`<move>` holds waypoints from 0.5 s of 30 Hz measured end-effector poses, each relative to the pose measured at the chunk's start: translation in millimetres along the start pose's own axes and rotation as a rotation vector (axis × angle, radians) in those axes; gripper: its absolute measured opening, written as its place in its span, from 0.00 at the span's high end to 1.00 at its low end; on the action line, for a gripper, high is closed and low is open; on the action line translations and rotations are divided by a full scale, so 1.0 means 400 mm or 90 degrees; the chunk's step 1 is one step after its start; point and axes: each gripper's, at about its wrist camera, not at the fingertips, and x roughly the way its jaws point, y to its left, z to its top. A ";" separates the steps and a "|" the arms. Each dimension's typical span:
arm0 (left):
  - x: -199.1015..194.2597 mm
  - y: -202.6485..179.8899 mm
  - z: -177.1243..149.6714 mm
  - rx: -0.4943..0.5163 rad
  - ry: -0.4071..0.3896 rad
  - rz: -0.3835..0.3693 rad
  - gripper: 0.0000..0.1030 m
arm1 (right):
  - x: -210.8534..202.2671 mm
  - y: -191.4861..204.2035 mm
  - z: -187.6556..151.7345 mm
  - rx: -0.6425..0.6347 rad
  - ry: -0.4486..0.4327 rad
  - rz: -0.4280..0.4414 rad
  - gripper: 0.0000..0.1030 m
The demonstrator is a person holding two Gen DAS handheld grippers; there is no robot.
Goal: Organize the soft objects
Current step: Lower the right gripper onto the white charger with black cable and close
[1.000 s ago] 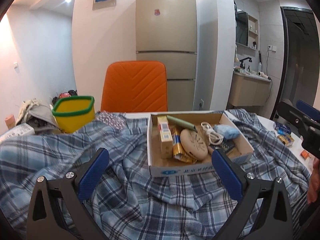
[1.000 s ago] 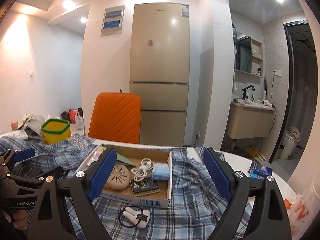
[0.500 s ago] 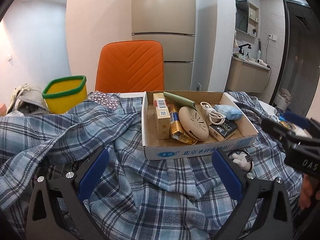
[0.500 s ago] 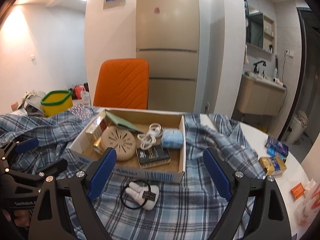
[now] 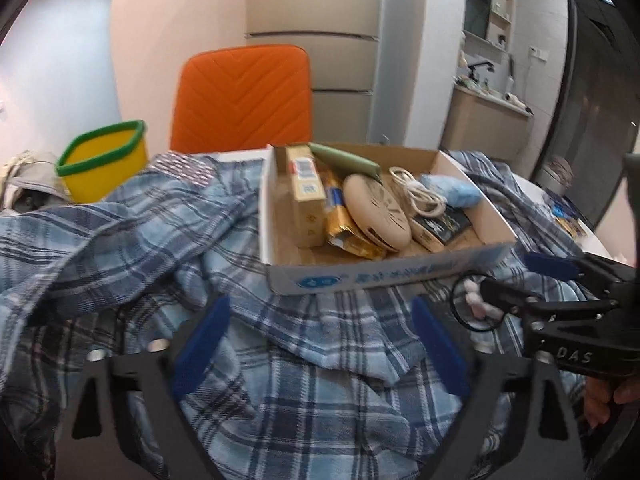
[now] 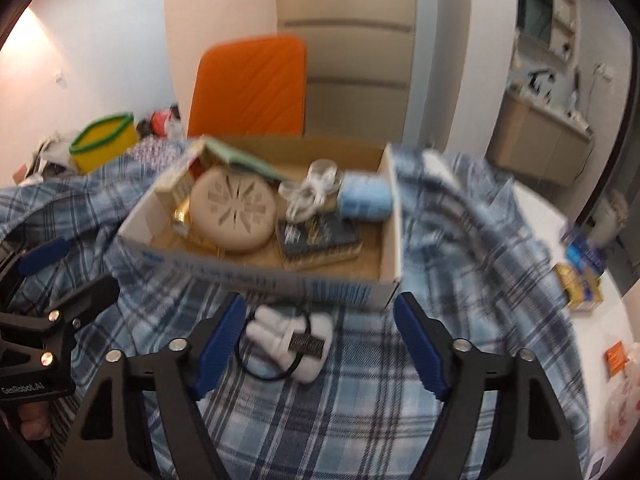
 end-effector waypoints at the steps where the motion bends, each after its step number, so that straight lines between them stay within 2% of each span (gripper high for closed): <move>1: 0.004 -0.004 -0.001 0.005 0.006 -0.010 0.30 | 0.009 0.002 -0.004 -0.001 0.015 0.013 0.29; 6: 0.014 -0.017 -0.005 0.020 0.028 -0.038 0.55 | 0.040 0.008 -0.013 -0.002 0.053 0.029 0.47; 7: 0.015 -0.019 -0.005 0.022 0.031 -0.044 0.59 | 0.047 0.007 -0.016 0.000 0.062 0.037 0.52; 9: 0.018 -0.023 -0.006 0.028 0.036 -0.054 0.62 | 0.055 0.006 -0.020 0.002 0.074 0.038 0.53; 12: 0.017 -0.028 -0.008 0.036 0.040 -0.074 0.68 | 0.055 0.007 -0.022 0.002 0.072 0.036 0.58; 13: 0.016 -0.029 -0.008 0.038 0.039 -0.082 0.76 | 0.050 0.007 -0.021 0.002 0.067 0.033 0.65; 15: 0.012 -0.028 -0.008 0.035 0.037 -0.111 0.83 | 0.035 0.007 -0.022 0.002 0.049 0.037 0.72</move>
